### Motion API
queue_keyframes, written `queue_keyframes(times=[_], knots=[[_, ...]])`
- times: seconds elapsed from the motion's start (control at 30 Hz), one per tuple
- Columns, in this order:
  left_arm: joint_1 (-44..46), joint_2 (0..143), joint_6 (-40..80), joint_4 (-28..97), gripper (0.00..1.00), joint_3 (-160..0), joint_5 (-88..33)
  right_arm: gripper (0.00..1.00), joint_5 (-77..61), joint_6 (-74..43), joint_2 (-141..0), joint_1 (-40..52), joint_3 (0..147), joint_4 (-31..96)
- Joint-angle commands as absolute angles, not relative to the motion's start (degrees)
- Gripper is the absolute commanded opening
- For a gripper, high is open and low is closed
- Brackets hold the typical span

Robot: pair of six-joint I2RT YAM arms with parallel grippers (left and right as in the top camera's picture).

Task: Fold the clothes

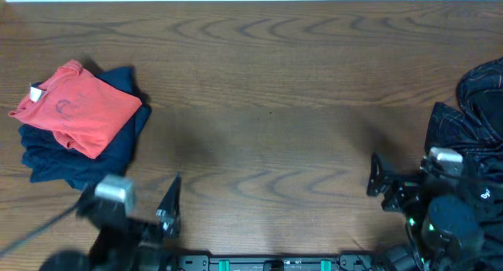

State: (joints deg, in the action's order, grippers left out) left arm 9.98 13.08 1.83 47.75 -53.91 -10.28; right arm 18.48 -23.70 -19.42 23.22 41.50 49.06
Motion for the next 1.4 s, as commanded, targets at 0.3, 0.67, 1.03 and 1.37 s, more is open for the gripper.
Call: queue_keyframes(times=[0.3, 0.67, 1.03, 1.37], knots=[[10.22, 4.45, 1.1, 47.92, 0.98, -53.47, -9.8, 0.99, 19.92, -24.38, -18.44, 24.12, 40.86, 63.83], [10.22, 4.45, 1.1, 47.92, 0.98, -53.47, -9.8, 0.99, 19.92, -24.4, -17.21, 21.76, 40.82, 67.46], [10.22, 4.45, 1.08, 47.92, 0.98, -53.47, -9.8, 0.99, 18.79, -22.68, -8.75, 7.66, 36.91, 57.8], [10.22, 4.45, 1.1, 47.92, 0.98, -53.47, -9.8, 0.99, 13.47, -16.84, -0.27, 4.34, 13.15, 25.06]])
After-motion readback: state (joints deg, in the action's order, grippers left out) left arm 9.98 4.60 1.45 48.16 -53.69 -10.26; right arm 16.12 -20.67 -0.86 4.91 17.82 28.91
